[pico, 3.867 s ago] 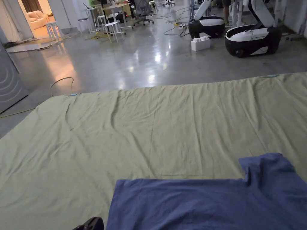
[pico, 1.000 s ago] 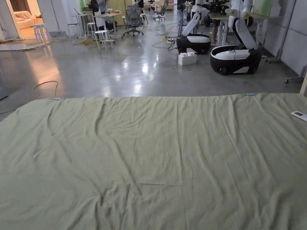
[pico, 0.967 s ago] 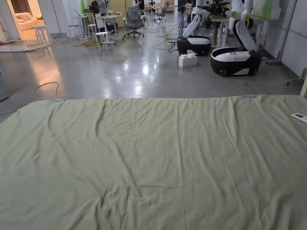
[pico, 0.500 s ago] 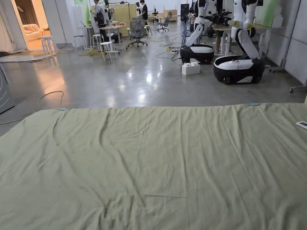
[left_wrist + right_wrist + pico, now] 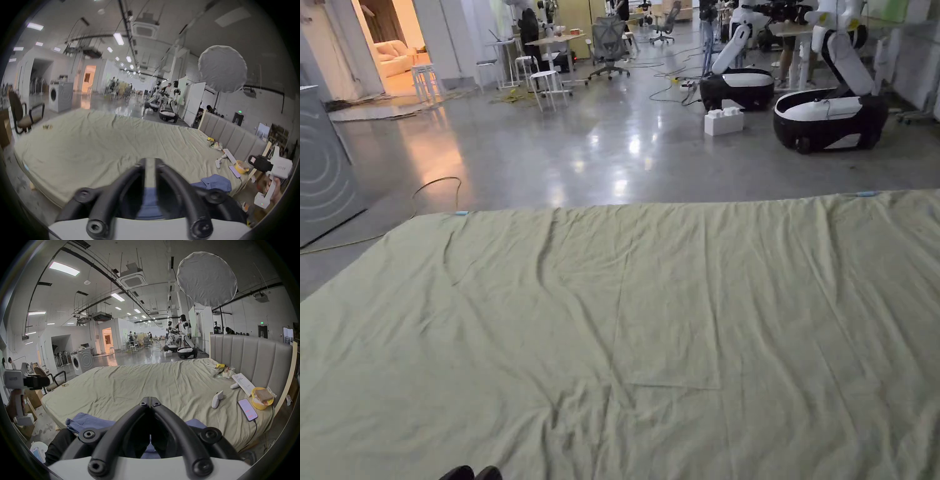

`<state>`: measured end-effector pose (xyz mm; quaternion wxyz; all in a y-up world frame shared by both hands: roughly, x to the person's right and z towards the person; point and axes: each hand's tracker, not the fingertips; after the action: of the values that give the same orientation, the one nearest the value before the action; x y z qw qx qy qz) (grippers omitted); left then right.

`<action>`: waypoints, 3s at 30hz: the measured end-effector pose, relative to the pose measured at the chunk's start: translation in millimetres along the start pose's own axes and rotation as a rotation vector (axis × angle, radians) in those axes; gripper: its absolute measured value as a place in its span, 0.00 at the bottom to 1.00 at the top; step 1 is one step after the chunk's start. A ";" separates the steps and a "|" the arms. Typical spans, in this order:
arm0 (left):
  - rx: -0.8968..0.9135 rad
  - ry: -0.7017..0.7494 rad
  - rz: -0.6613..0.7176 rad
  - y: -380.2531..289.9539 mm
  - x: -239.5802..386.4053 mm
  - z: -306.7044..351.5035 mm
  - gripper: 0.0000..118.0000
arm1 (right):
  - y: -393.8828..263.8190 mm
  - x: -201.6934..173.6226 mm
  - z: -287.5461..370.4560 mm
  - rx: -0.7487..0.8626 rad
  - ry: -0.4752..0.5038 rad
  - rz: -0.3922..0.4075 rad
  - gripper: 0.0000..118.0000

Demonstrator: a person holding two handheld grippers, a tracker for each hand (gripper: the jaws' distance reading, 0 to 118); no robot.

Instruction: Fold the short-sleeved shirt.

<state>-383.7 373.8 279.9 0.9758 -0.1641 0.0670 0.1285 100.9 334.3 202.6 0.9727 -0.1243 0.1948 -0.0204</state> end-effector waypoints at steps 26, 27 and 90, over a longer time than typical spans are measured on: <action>-0.639 -0.123 0.641 -98.0 -107.7 -197.0 0.06 | -25.1 40.6 9.0 -0.131 -0.100 -0.278 0.00; -0.629 -0.182 0.674 -95.9 -123.4 -201.9 0.06 | -24.8 41.1 8.6 -0.130 -0.105 -0.289 0.00; -0.469 -0.247 0.307 -103.8 28.9 -185.8 0.65 | -57.9 48.3 25.6 -0.215 -0.105 -0.349 0.00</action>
<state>-344.2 222.9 132.2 0.8812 -0.3560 -0.0598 0.3054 155.9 280.0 221.9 0.9444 -0.2601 0.1203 -0.1613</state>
